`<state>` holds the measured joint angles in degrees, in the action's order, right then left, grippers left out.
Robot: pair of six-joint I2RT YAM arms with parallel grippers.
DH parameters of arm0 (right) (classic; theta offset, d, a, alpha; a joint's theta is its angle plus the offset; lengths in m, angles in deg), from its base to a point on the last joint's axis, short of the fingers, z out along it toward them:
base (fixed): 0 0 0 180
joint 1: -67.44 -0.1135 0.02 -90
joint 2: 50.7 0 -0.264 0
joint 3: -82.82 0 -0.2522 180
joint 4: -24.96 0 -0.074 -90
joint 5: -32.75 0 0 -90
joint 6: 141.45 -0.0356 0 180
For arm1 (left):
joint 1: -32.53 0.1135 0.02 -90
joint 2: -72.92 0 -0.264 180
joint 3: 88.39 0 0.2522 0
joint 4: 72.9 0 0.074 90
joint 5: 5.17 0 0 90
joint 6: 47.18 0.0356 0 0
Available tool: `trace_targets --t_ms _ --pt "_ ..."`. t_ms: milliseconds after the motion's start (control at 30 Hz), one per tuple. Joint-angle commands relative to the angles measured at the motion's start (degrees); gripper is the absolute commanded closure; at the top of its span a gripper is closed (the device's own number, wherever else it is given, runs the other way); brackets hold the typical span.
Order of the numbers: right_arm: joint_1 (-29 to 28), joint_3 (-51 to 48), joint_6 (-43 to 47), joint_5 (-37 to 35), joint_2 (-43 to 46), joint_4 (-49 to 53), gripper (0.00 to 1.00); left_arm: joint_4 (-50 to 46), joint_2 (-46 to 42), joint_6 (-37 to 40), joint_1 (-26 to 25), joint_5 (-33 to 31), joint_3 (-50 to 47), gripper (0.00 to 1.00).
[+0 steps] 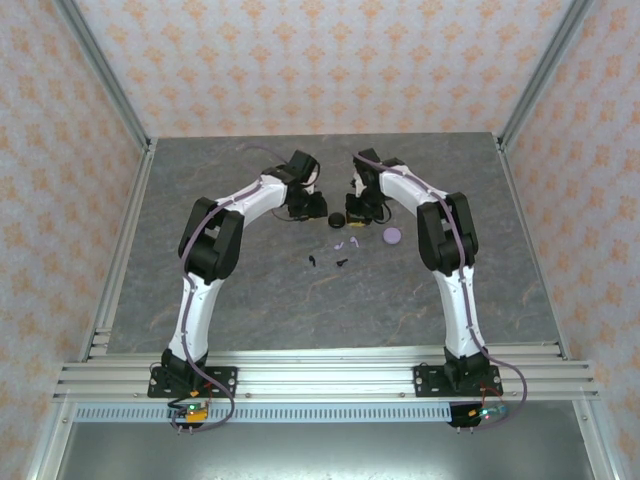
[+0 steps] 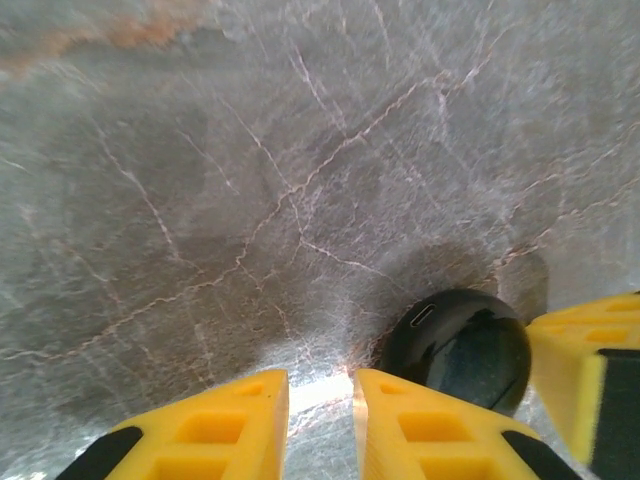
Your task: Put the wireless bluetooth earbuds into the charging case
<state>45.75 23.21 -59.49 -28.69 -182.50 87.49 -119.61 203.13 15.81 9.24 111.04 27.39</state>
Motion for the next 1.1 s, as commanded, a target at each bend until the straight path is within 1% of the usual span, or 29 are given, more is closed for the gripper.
trace_targets --t_ms 0,200,300,467,633,767,833,967,1067 --pt "-0.22 2.42 -1.08 0.90 -1.80 0.56 0.88 -2.30 0.83 -0.30 -0.80 0.50 1.18 0.76" --pt "-0.26 4.85 -1.04 1.46 -3.60 1.64 0.88 -3.06 0.46 0.26 -1.51 -0.01 0.10 0.76" --pt "-0.26 6.41 -1.00 0.99 -4.62 2.28 0.88 -2.44 -0.84 0.11 -1.62 -0.30 -2.19 0.76" --pt "-0.28 10.10 -0.67 0.63 -6.88 3.91 0.88 0.13 -3.13 0.20 -1.84 2.65 -6.02 0.76" --pt "-0.22 14.83 -0.03 0.56 -9.63 6.30 0.87 0.02 -4.55 1.39 -2.61 4.89 -7.53 0.74" --pt "-0.23 17.45 0.03 -0.30 -10.92 7.36 0.86 -0.34 -6.17 1.26 -3.04 4.35 -9.18 0.73" --pt "-0.21 18.14 -0.22 -1.56 -10.86 7.58 0.85 -0.78 -7.43 1.16 -3.01 2.82 -10.05 0.72" --pt "-0.19 17.60 -1.14 -4.33 -9.13 7.40 0.82 -2.89 -9.26 1.97 -2.75 -0.32 -10.04 0.68" --pt "0.07 15.48 -1.71 -6.38 -6.72 6.61 0.81 -3.90 -10.04 2.61 -2.06 -0.46 -8.98 0.66"
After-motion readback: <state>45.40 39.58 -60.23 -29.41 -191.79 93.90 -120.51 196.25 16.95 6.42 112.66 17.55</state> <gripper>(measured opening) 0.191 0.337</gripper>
